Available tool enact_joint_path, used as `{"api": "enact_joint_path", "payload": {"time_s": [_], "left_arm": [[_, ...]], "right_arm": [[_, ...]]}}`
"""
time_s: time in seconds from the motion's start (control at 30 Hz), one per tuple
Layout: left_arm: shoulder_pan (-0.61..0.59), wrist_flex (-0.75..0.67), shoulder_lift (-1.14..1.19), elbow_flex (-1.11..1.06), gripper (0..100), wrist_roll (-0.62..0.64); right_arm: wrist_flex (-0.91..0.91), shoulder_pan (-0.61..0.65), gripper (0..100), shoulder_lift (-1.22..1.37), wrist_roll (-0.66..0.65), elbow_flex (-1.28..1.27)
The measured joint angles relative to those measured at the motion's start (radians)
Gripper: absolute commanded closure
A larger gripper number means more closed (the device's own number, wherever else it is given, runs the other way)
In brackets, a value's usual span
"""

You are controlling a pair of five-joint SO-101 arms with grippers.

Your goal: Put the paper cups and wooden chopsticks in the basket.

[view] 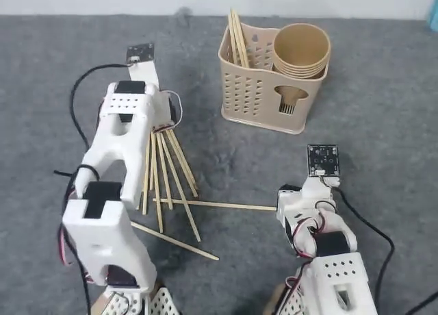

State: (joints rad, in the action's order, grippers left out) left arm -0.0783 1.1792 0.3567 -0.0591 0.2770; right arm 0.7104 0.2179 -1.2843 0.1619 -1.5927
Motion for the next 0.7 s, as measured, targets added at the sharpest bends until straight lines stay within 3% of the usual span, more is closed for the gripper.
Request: {"api": "enact_joint_path", "payload": {"time_s": [0.7], "left_arm": [[-0.044, -0.068, 0.089, 0.031, 90, -0.052]], "right_arm": [[0.000, 0.000, 99.0, 0.000, 0.000, 0.000]]}}
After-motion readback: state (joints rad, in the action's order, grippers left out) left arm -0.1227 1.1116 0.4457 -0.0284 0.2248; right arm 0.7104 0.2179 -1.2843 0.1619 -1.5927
